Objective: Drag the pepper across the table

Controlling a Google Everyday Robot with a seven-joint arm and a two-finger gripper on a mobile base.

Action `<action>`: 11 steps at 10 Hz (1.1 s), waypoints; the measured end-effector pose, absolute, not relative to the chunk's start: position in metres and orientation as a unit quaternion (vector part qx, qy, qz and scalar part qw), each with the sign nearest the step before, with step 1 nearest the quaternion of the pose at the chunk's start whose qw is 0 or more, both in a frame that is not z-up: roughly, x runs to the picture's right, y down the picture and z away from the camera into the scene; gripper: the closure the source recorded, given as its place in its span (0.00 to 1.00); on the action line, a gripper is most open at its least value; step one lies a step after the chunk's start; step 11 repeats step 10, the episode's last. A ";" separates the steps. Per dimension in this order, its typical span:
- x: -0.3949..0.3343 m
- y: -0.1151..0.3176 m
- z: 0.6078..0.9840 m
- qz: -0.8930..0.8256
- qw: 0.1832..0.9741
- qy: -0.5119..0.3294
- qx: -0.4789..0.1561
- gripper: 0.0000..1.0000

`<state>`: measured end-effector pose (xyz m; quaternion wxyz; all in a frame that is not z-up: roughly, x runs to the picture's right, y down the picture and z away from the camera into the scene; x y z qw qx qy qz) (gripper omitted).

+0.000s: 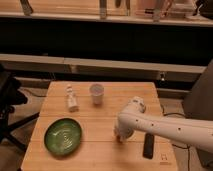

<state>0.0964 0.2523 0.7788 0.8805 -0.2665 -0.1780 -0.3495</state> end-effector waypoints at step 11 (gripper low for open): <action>0.130 0.237 0.788 -0.342 0.884 -0.176 -0.268 0.98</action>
